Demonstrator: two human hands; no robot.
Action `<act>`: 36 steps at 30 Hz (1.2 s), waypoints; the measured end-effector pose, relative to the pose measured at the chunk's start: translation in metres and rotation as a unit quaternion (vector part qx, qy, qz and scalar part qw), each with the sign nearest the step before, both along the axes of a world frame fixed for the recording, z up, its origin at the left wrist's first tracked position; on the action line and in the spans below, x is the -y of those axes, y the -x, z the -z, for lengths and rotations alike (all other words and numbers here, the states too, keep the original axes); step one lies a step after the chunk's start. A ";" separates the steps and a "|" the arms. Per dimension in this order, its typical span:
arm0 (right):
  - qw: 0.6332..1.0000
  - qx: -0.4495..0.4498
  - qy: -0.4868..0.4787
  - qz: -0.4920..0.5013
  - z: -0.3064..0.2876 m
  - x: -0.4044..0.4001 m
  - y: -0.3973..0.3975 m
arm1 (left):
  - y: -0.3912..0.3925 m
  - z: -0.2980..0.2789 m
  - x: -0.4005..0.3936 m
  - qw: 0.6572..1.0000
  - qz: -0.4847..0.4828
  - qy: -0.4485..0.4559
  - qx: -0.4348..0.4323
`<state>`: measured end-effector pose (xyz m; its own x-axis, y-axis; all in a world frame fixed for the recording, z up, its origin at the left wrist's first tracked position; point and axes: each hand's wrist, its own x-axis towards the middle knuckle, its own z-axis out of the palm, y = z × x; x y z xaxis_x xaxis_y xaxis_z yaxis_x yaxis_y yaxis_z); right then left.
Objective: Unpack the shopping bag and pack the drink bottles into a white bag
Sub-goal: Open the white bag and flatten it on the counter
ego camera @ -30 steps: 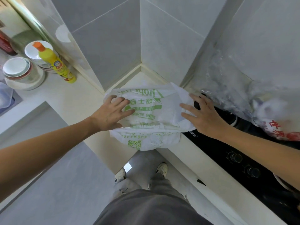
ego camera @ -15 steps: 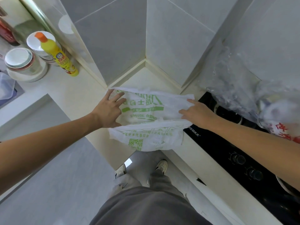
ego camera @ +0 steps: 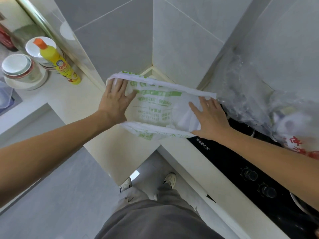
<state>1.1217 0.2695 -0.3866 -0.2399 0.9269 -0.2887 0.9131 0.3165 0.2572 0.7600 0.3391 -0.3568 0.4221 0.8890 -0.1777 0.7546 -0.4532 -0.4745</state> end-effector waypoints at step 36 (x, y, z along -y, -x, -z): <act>0.987 0.011 0.160 -0.001 0.062 0.001 -0.001 | 0.000 0.090 0.047 0.988 -0.019 0.140 -0.057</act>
<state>1.1227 0.2690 -0.4483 -0.2315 0.7866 -0.5725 0.9080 0.3860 0.1632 0.7597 0.2921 -0.4466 0.3519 0.8137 -0.4628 0.7234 -0.5501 -0.4172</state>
